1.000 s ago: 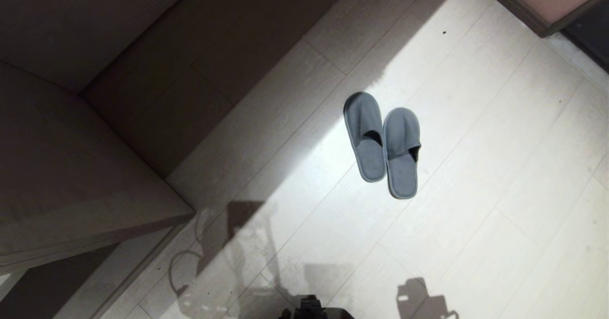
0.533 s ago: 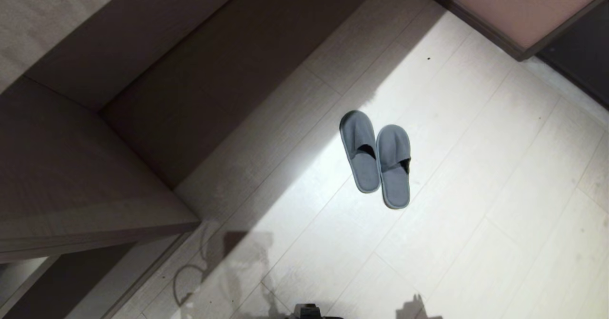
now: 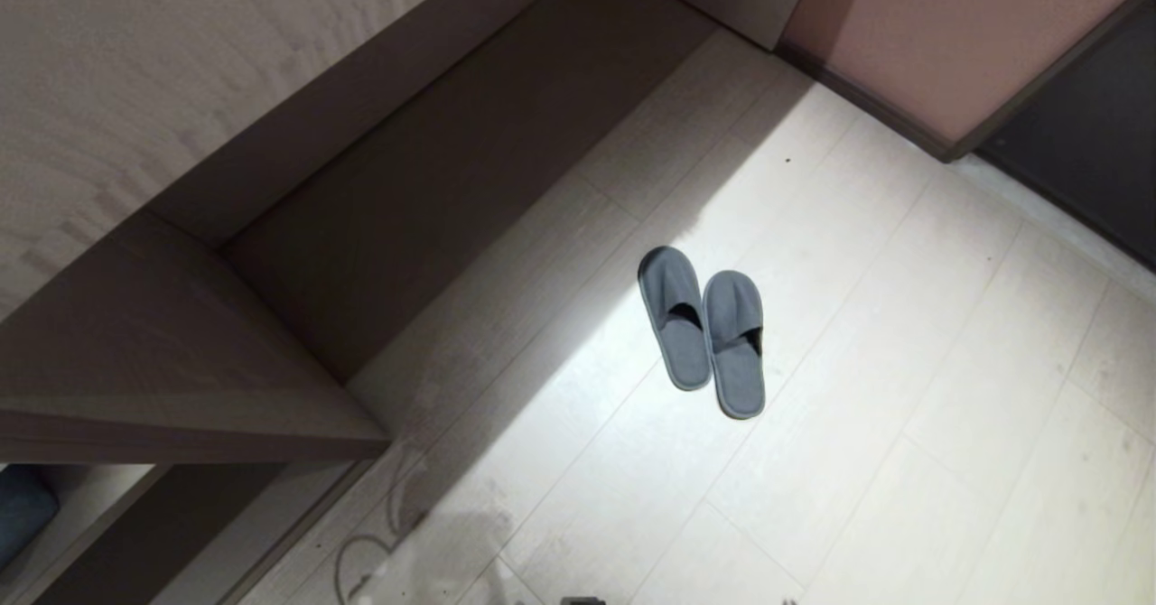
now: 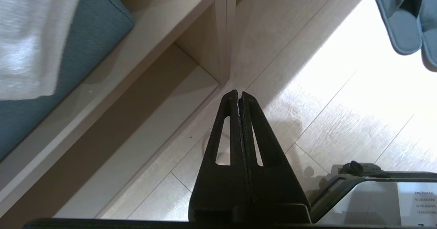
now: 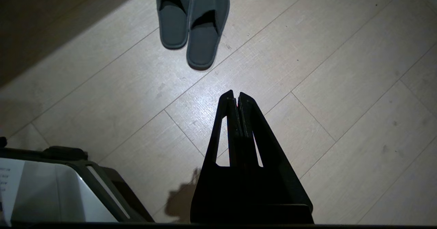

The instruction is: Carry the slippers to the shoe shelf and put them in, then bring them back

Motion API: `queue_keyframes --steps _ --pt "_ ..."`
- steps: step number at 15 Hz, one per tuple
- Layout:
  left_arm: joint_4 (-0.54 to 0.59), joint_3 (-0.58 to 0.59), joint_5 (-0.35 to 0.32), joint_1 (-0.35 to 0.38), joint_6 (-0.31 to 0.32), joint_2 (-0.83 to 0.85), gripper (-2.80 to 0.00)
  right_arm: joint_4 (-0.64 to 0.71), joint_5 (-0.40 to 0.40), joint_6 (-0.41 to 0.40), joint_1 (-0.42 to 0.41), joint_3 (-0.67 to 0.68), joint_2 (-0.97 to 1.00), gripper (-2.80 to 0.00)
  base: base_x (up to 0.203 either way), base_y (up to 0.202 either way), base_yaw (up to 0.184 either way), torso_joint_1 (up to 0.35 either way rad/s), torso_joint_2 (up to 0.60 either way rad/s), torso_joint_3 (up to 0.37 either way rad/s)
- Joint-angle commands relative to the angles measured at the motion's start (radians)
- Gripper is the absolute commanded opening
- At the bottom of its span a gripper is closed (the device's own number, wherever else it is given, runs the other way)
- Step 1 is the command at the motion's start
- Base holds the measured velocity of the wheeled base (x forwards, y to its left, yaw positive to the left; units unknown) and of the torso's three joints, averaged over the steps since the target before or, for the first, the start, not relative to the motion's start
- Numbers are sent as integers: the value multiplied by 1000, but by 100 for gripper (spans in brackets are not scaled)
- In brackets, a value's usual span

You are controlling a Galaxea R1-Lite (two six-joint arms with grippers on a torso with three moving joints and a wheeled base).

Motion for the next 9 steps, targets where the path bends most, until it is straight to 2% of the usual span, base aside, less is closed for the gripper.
queue_keyframes --steps 1,9 --pt "-1 0 1 0 0 1 -280 0 1 -1 0 0 3 -280 0 0 0 1 -1 201" --pt "-1 0 0 0 -1 1 -280 0 0 0 0 0 3 -280 0 0 0 1 2 201"
